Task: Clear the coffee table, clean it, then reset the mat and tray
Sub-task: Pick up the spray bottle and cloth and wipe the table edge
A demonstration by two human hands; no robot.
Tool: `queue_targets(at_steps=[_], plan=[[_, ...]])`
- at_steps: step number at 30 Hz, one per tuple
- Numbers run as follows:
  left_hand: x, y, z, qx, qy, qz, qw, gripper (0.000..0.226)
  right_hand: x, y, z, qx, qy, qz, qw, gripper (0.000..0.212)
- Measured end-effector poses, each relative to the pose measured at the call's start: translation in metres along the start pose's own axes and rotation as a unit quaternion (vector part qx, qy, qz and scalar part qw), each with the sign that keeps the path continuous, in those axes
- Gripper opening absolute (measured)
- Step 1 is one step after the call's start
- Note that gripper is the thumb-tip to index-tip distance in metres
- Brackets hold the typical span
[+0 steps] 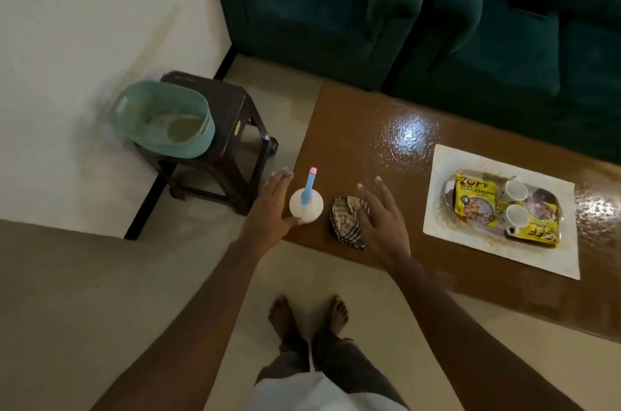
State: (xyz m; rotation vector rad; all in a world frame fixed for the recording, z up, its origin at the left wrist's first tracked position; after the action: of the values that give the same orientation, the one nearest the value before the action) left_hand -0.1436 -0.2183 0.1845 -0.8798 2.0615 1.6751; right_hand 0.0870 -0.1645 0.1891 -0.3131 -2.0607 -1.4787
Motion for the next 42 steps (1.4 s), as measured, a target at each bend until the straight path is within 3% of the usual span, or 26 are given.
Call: queue_targets(at_steps=[4, 11, 18, 22, 29, 34, 39, 42], plan=[[0.018, -0.020, 0.022, 0.019, 0.022, -0.008, 1.000, 0.104, -0.032, -0.036, -0.003, 0.068, -0.017, -0.026, 0.997, 0.049], [0.046, -0.081, 0.075, 0.016, -0.034, -0.057, 0.998, 0.114, -0.100, -0.104, 0.023, 0.145, -0.041, -0.080, 0.985, 0.054], [0.057, -0.109, 0.090, -0.008, -0.057, -0.096, 0.994, 0.084, -0.124, -0.152, 0.071, 0.092, 0.009, -0.120, 0.988, 0.083], [0.060, -0.117, 0.092, -0.033, -0.058, -0.083, 0.994, 0.074, -0.128, -0.183, 0.080, 0.125, 0.023, -0.173, 0.977, 0.094], [0.050, -0.123, 0.091, -0.076, -0.063, -0.063, 0.993, 0.061, -0.140, -0.189, 0.061, 0.127, 0.042, -0.227, 0.965, 0.067], [0.050, -0.127, 0.086, -0.092, -0.049, -0.067, 0.992, 0.060, -0.171, -0.173, 0.046, 0.161, 0.096, -0.244, 0.951, 0.064], [0.048, -0.129, 0.080, -0.118, -0.030, -0.083, 0.989, 0.056, -0.189, -0.159, 0.035, 0.081, -0.065, -0.154, 0.983, 0.068], [0.045, -0.128, 0.076, -0.146, -0.029, -0.080, 0.986, 0.055, -0.174, -0.169, 0.030, 0.094, -0.105, -0.135, 0.981, 0.097]])
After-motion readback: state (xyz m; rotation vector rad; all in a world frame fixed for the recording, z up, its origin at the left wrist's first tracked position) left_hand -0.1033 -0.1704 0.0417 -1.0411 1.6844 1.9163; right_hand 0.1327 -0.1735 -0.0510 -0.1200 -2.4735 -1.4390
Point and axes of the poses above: each hand's wrist, its own z-axis towards the middle knuckle, its own y-axis out of the back of the hand, x = y × z, the point moved 3 cm from there along z, towards the middle knuckle, and after that the axes turned 3 degrees about x, right-handed, at the moved point
